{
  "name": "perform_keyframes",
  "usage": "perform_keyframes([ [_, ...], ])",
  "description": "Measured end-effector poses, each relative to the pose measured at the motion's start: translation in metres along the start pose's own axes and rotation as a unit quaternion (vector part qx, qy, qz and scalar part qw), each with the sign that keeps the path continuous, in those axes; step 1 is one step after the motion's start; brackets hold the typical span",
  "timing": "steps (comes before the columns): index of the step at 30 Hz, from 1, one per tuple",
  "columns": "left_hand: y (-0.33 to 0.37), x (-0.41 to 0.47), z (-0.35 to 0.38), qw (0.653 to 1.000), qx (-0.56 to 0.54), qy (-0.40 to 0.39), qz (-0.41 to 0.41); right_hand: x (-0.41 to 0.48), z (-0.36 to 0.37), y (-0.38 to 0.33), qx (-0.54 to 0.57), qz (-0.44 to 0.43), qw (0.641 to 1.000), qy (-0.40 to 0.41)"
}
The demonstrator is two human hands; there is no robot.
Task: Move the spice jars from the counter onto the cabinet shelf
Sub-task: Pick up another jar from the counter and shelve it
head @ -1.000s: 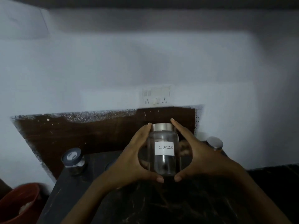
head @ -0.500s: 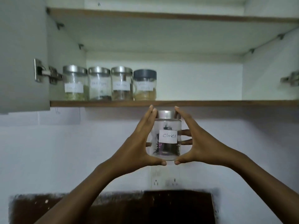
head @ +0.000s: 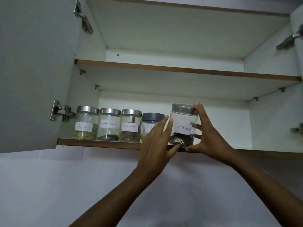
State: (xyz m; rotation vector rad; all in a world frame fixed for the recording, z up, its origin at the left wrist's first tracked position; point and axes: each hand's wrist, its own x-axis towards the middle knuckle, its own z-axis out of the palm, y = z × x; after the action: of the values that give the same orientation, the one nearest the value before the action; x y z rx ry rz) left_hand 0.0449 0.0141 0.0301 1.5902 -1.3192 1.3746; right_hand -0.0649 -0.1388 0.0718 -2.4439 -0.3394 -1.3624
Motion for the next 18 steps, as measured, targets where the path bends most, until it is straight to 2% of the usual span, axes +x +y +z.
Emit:
perform_keyframes([
  [2,-0.009,0.001,0.008,0.999,0.040,-0.008,-0.026,0.008,-0.002,0.008,-0.004,0.025,1.000,-0.012],
  [6,-0.041,-0.011,0.025,0.984,0.133,-0.083,-0.087,0.019,-0.009,0.024,0.000,0.092,0.993,-0.075],
  [10,-0.063,-0.031,0.036,0.972,0.189,-0.117,-0.075,0.033,-0.013,0.033,0.022,0.141,0.982,-0.128],
  [18,-0.066,-0.034,0.043,0.968,0.216,-0.114,-0.059,0.044,0.006,0.042,0.070,0.185,0.978,-0.060],
])
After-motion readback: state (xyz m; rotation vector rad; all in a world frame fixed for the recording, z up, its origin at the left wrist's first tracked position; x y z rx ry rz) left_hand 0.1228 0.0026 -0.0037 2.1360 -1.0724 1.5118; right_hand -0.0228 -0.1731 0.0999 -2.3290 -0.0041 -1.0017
